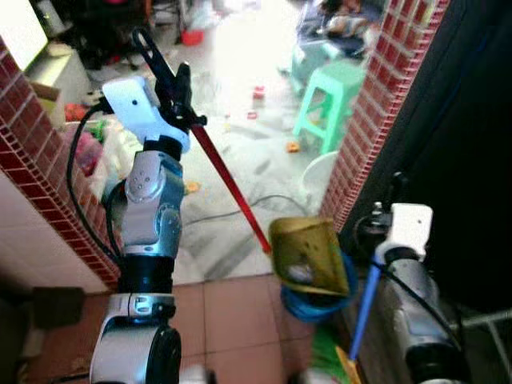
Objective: Sweep floor
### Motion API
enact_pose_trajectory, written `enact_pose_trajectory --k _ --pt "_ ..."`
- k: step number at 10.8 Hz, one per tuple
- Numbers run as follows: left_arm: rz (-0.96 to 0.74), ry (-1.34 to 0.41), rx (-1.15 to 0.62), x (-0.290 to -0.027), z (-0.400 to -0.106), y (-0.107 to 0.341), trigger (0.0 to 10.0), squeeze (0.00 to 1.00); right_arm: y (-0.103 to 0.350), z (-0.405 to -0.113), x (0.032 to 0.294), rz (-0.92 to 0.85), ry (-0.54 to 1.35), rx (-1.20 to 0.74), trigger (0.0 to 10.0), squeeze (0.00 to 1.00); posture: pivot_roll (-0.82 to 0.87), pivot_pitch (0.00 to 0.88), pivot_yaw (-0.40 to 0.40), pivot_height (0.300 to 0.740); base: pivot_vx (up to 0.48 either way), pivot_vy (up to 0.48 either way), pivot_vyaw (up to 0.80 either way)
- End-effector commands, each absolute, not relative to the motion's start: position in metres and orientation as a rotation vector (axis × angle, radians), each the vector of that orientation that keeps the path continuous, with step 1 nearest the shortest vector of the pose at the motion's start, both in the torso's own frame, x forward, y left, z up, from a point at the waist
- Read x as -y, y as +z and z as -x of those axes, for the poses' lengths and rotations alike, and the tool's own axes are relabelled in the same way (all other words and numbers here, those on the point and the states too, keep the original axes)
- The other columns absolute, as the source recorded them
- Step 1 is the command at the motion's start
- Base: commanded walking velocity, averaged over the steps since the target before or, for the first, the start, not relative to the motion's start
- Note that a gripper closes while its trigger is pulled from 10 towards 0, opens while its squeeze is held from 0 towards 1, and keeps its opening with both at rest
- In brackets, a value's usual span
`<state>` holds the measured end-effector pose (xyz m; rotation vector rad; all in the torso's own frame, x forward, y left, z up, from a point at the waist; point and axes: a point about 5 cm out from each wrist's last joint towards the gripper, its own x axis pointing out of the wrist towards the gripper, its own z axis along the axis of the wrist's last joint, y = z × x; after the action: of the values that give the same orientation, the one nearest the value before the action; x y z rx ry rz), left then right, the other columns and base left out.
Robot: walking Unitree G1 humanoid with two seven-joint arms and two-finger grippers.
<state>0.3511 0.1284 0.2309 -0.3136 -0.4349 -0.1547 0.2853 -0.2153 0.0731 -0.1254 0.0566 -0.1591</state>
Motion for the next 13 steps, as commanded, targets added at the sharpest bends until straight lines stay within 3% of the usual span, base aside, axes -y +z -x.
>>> enact_pose_trajectory --k 1,6,13 --pt "0.257 -0.191 0.521 -0.123 -0.346 0.245 10.0 0.0 0.077 -0.287 0.218 0.127 -0.166 -0.042 10.0 0.0 -0.11 0.0 0.012 0.74 0.0 0.0 0.0" --pt "0.141 -0.288 0.541 -0.08 -0.343 0.233 10.0 0.0 0.081 -0.285 0.218 0.117 -0.192 -0.026 10.0 0.0 -0.14 0.0 0.039 0.74 0.0 0.0 0.0" --pt "0.107 -0.285 0.734 -0.045 -0.357 0.278 10.0 0.0 0.083 -0.274 0.224 0.131 -0.214 -0.021 10.0 0.0 -0.2 0.0 0.051 0.74 0.0 0.0 0.0"
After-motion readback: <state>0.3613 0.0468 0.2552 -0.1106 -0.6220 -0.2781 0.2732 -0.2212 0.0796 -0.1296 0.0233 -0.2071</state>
